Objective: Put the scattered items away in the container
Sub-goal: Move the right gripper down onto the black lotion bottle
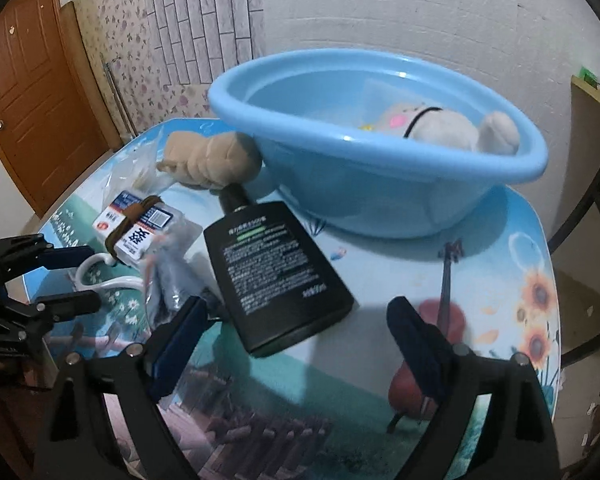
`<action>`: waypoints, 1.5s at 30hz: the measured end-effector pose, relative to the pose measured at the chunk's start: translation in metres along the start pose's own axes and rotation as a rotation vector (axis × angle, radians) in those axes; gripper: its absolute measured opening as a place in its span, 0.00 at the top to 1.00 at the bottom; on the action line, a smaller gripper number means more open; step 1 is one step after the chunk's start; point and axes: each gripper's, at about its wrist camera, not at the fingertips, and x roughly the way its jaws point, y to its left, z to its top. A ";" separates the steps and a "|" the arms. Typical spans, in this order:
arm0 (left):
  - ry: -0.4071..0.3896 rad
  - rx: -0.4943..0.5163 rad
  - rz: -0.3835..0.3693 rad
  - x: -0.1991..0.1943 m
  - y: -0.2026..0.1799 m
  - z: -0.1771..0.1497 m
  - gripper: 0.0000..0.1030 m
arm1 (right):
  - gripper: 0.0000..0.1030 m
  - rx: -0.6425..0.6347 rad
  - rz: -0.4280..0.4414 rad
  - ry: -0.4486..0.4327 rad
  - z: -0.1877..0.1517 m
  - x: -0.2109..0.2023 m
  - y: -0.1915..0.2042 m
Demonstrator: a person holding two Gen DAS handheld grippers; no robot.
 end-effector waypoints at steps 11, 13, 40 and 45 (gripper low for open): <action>-0.003 -0.012 0.029 0.001 0.006 0.000 0.47 | 0.31 0.023 0.087 0.032 0.005 0.011 -0.009; -0.004 -0.008 0.031 0.001 0.006 -0.001 0.47 | 0.31 0.014 0.073 0.032 0.004 0.009 -0.008; 0.014 0.039 0.069 0.006 -0.002 -0.004 0.09 | 0.38 0.151 -0.142 0.059 -0.076 -0.062 -0.039; 0.024 0.051 0.091 0.010 -0.004 -0.003 0.02 | 0.38 0.176 -0.150 0.065 -0.078 -0.064 -0.044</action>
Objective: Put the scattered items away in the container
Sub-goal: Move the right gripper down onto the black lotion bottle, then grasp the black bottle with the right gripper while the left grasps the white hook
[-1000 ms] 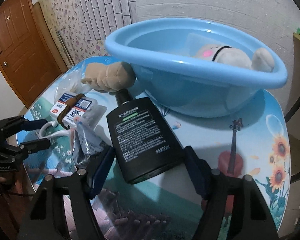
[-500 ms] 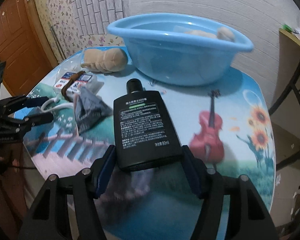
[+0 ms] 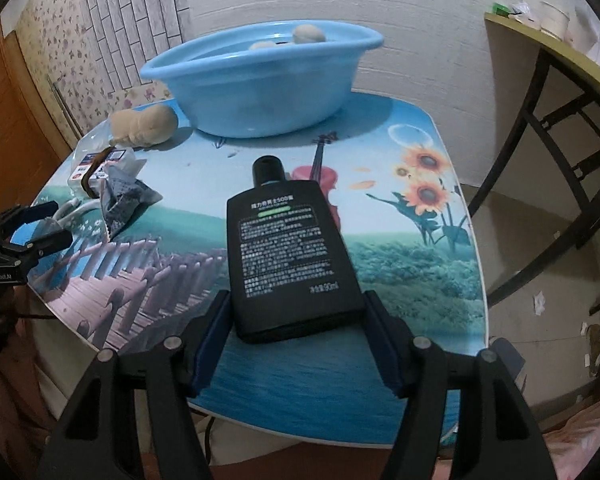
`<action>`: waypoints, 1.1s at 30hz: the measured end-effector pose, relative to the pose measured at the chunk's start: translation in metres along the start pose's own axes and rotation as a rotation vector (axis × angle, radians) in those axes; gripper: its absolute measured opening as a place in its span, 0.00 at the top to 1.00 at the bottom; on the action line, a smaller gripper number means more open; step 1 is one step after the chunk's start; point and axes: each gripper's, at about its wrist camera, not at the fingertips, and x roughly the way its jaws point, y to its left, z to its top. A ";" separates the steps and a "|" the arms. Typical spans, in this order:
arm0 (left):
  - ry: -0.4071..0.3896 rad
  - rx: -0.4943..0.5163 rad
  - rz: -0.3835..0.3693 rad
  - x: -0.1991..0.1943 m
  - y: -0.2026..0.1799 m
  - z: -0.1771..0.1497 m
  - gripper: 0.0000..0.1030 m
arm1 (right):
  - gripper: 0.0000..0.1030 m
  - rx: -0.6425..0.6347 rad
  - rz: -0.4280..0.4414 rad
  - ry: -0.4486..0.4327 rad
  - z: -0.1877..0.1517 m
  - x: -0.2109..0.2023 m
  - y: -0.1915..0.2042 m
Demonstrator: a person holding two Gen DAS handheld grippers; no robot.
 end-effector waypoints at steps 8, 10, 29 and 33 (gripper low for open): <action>-0.006 0.004 0.023 0.003 -0.002 0.001 0.00 | 0.37 -0.027 -0.020 -0.035 0.006 0.013 0.012; -0.015 0.001 0.027 0.004 -0.002 0.002 0.00 | 0.31 -0.026 -0.024 -0.050 0.009 0.015 0.010; -0.075 -0.023 0.050 0.008 -0.002 0.002 0.00 | 0.00 -0.009 -0.040 -0.158 0.006 0.023 0.009; -0.092 -0.028 0.054 0.009 -0.001 0.002 0.00 | 0.00 -0.008 -0.041 -0.163 0.006 0.024 0.009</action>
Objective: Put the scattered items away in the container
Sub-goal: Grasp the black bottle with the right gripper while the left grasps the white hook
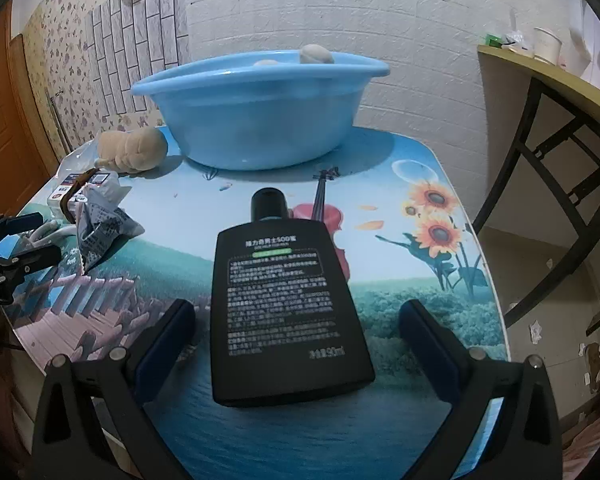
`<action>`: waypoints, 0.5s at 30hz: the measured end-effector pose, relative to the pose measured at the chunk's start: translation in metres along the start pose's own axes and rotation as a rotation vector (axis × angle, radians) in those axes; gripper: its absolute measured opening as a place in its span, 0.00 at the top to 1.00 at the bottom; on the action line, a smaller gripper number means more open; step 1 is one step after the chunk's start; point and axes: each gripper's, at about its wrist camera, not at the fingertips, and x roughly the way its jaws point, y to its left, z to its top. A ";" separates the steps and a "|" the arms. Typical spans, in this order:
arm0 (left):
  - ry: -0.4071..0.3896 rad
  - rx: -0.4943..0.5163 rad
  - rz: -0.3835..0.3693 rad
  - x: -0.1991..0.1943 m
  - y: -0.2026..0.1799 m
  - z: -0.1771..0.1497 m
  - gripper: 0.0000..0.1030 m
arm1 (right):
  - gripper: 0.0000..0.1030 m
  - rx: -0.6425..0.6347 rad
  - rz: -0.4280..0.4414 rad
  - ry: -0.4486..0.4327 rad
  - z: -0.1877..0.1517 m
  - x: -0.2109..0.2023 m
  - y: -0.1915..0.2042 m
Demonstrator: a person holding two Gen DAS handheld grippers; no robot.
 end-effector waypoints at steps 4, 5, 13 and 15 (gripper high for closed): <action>-0.007 -0.009 0.006 0.000 0.002 -0.001 0.00 | 0.00 0.006 -0.006 -0.023 -0.003 -0.001 0.000; -0.011 -0.014 0.008 -0.001 0.003 -0.001 0.00 | 0.00 0.006 -0.005 -0.026 -0.003 -0.001 0.001; -0.047 -0.078 -0.022 -0.008 0.016 -0.004 0.13 | 0.11 0.031 0.027 -0.083 -0.002 -0.006 -0.005; -0.049 -0.072 -0.022 -0.010 0.016 -0.004 0.21 | 0.11 0.043 0.038 -0.086 -0.002 -0.006 -0.007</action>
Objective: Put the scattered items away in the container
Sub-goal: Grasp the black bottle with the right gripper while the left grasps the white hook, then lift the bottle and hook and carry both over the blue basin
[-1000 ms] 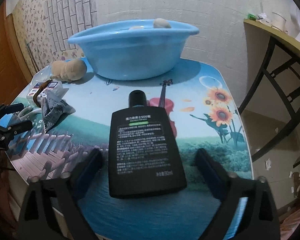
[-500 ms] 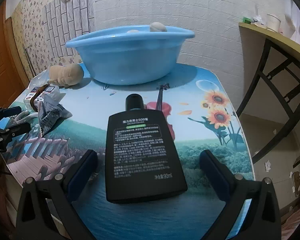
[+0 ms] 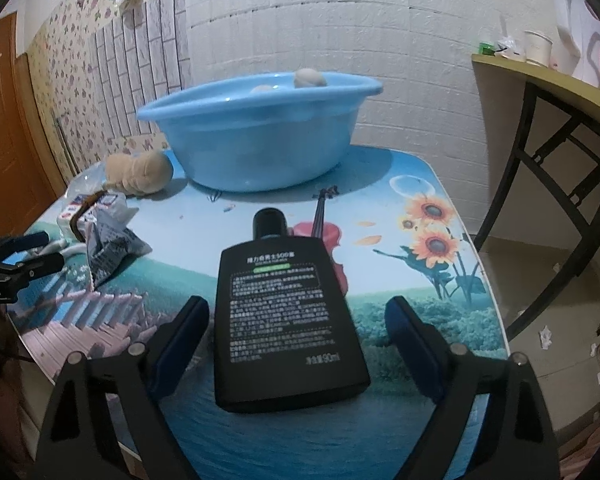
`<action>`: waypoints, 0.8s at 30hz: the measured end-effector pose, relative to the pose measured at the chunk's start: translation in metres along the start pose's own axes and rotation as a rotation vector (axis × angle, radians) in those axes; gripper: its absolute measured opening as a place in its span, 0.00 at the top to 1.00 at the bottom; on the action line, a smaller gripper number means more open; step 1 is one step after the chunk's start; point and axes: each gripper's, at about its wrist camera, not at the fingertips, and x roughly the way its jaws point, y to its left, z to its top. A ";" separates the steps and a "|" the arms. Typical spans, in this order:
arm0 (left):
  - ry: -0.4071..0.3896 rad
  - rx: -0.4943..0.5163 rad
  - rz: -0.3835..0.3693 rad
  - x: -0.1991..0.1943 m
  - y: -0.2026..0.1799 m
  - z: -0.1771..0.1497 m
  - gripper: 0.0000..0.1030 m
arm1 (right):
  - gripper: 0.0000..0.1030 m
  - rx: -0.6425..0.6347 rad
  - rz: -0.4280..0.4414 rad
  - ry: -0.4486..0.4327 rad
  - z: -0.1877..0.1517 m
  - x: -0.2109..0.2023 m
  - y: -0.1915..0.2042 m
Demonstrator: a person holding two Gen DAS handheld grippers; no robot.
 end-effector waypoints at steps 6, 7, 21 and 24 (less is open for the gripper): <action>-0.006 0.035 -0.027 -0.002 -0.008 -0.001 0.45 | 0.11 0.009 0.004 0.004 0.000 0.002 -0.001; -0.007 0.042 -0.030 -0.002 -0.010 -0.002 0.48 | 0.12 0.004 0.001 0.005 0.000 0.003 0.000; -0.047 0.073 -0.034 -0.016 -0.017 -0.001 0.48 | 0.40 -0.005 0.020 -0.009 0.002 -0.002 0.001; -0.067 0.077 -0.025 -0.023 -0.018 0.002 0.48 | 0.40 0.018 0.040 -0.024 0.005 -0.008 0.000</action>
